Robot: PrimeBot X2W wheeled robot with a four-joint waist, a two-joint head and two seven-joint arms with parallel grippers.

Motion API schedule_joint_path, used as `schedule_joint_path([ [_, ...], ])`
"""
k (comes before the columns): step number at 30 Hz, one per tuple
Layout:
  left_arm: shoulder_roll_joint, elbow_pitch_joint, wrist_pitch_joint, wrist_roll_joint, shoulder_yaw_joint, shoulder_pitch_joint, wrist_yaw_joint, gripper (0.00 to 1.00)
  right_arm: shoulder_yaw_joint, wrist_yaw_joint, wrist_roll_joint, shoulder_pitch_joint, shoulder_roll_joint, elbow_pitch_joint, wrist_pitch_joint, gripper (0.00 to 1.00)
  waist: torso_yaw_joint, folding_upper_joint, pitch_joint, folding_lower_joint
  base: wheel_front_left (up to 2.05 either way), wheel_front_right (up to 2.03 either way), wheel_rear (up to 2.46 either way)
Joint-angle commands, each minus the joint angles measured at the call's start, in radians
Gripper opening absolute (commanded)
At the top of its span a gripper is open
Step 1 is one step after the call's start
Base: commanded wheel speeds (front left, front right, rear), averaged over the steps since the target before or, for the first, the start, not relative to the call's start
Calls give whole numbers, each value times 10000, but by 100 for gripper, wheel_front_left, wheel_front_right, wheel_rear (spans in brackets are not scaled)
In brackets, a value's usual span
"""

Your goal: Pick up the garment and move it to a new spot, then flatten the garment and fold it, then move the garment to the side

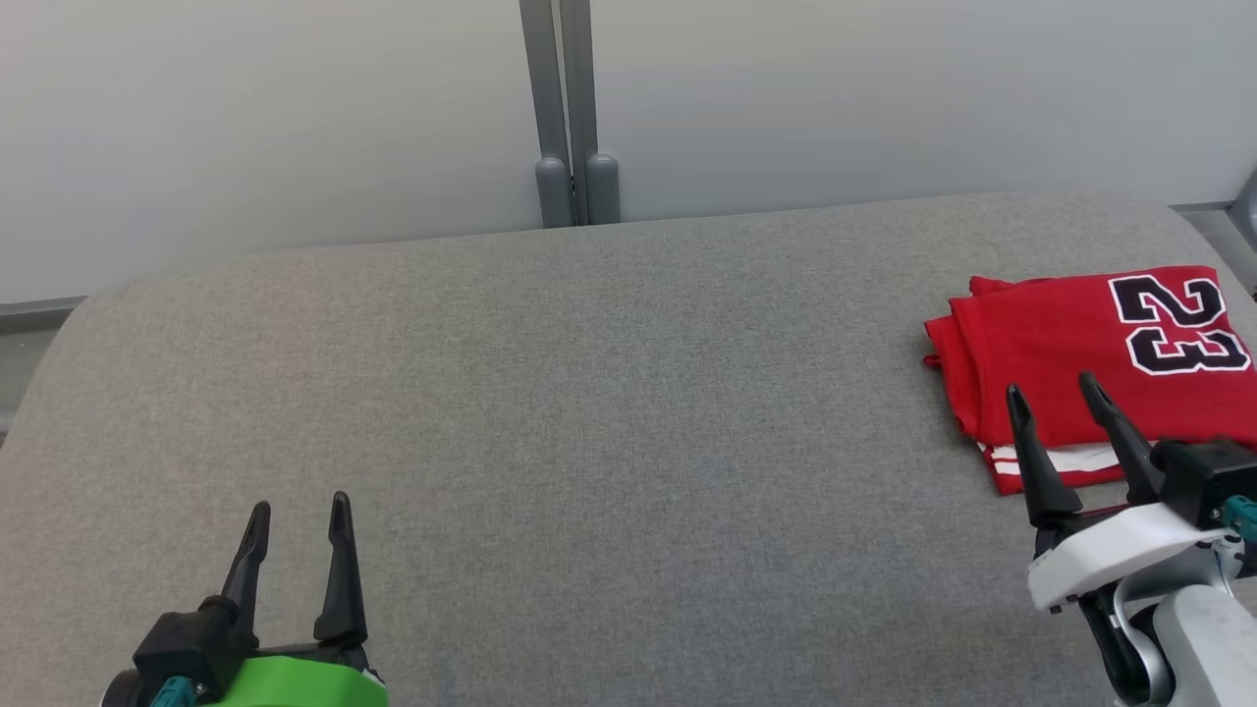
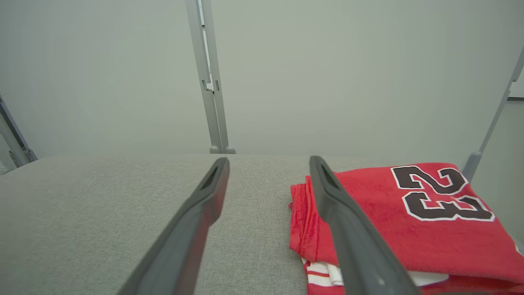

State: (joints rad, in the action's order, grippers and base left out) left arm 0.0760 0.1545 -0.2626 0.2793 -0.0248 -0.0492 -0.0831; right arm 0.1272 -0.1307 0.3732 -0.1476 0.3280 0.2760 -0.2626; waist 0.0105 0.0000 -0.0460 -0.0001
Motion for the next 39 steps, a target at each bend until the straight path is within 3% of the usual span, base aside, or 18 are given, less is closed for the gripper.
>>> schedule_joint_path([
  [1,-23,82,-24,-149,99,-120,42,100,-49,-1,-65,182,-65,-132,-21,100,-13,0,-10,1,0,0,0],
  [11,-110,536,-24,-295,177,-4,-191,100,-10,-1,-47,351,-318,-266,-22,100,-32,0,-50,1,0,0,0],
  [12,-92,520,0,-257,162,-13,-160,0,-14,0,-44,222,-315,-240,0,0,-31,0,-50,1,0,0,0],
  [16,-141,867,94,-186,169,-44,-172,0,34,0,22,428,-516,29,37,0,-32,0,-49,1,0,0,0],
  [39,-169,854,1150,3672,534,483,-240,0,-686,0,3558,356,-1151,-65,1110,0,-45,0,42,1,0,0,0],
])
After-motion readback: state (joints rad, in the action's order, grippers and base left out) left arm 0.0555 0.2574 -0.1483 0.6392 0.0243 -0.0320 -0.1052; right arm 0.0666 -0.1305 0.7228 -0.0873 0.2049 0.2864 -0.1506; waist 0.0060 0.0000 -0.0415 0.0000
